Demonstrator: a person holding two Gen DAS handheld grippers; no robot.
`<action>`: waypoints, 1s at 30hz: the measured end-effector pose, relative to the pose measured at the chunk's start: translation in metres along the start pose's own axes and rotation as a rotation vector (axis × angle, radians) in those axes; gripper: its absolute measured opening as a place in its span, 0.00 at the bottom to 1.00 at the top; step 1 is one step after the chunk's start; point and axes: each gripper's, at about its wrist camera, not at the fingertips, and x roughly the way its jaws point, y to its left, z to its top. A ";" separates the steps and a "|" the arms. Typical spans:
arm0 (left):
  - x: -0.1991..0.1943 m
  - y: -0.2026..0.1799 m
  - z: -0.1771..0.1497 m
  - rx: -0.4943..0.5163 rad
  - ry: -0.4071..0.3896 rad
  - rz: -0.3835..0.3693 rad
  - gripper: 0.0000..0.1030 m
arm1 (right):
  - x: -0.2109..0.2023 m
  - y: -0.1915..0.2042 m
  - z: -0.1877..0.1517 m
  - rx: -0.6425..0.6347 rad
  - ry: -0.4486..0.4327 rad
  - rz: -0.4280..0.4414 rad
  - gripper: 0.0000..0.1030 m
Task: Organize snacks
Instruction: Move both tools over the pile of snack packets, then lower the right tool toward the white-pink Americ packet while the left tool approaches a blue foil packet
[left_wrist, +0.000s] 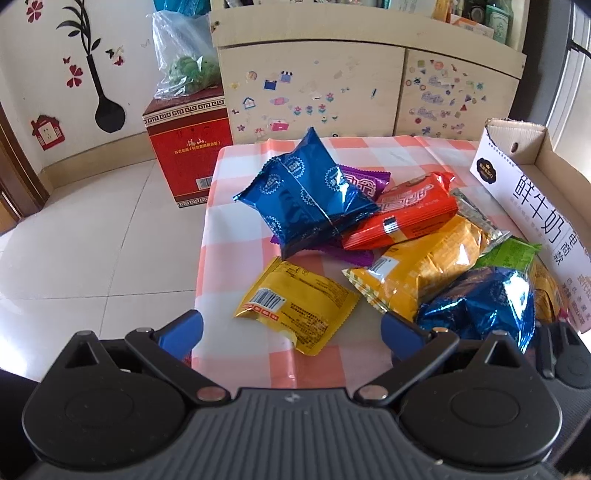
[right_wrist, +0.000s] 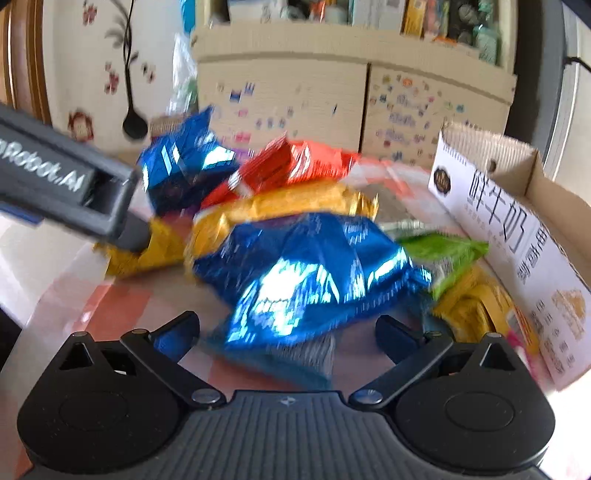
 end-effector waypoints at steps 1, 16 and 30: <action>-0.001 0.000 0.000 0.002 -0.001 0.002 0.99 | -0.003 0.002 0.001 -0.012 0.037 0.004 1.00; -0.020 0.005 -0.006 0.030 -0.011 0.063 0.99 | -0.048 -0.010 0.020 0.087 0.172 -0.019 1.00; -0.036 -0.009 -0.011 0.050 0.001 0.061 0.99 | -0.065 -0.033 0.026 0.190 0.256 -0.128 1.00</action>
